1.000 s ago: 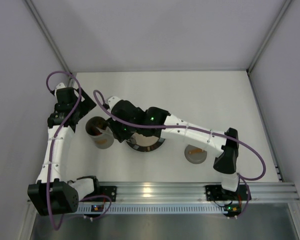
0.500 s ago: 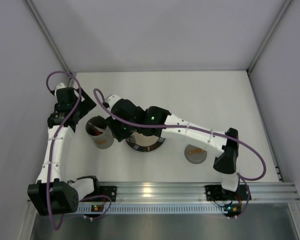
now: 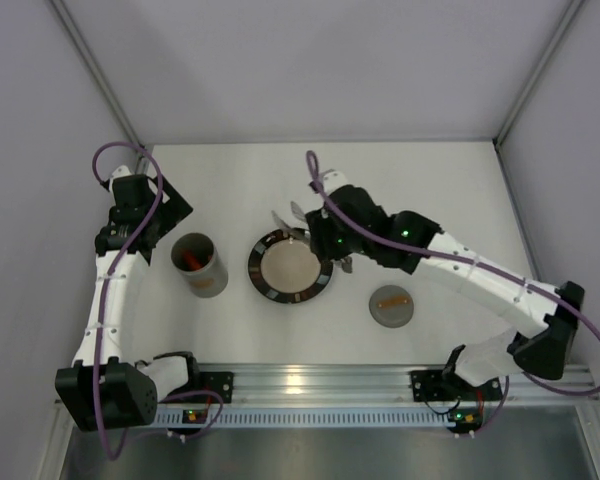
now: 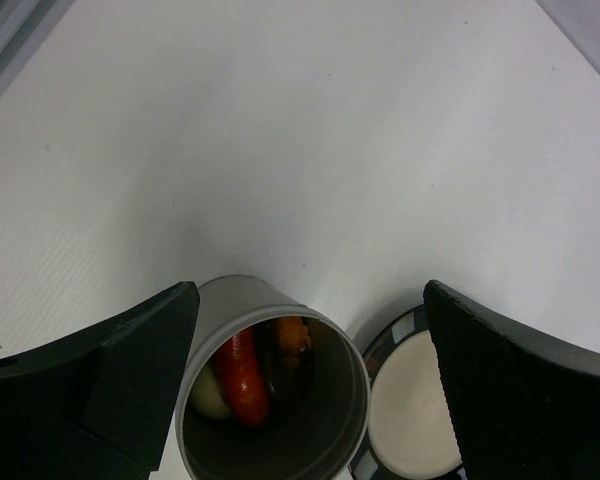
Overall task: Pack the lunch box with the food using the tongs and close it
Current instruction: Place the clamp at the center of the board.
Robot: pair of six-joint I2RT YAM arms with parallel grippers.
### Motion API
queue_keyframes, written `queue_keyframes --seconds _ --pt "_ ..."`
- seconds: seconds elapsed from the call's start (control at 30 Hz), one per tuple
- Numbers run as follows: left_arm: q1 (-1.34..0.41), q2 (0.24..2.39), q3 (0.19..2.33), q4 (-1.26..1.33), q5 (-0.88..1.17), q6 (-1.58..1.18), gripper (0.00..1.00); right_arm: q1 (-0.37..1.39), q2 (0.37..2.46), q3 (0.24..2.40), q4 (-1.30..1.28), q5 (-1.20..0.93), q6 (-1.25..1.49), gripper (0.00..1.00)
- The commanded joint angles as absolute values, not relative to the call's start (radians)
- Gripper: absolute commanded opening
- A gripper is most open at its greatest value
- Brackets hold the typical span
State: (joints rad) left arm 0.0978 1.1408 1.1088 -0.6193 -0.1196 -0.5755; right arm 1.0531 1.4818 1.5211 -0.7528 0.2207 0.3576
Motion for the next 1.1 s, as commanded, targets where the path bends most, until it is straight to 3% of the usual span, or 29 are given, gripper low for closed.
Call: queue_keyframes --seconds 0.0,0.23,0.53,1.07 --pt "0.104 1.124 1.126 -0.563 -0.112 -0.571 0.99 0.921 1.32 1.395 -0.663 0.264 0.417 0.45" --pt "0.106 1.126 1.124 -0.563 -0.106 -0.574 0.99 0.73 1.259 1.188 -0.62 0.316 0.439 0.45" --pt "0.106 1.123 1.121 -0.563 -0.101 -0.572 0.99 0.565 1.442 1.127 -0.436 0.305 0.483 0.46" --pt "0.106 1.123 1.121 -0.558 -0.095 -0.568 0.99 0.41 1.697 1.21 -0.374 0.261 0.451 0.68"
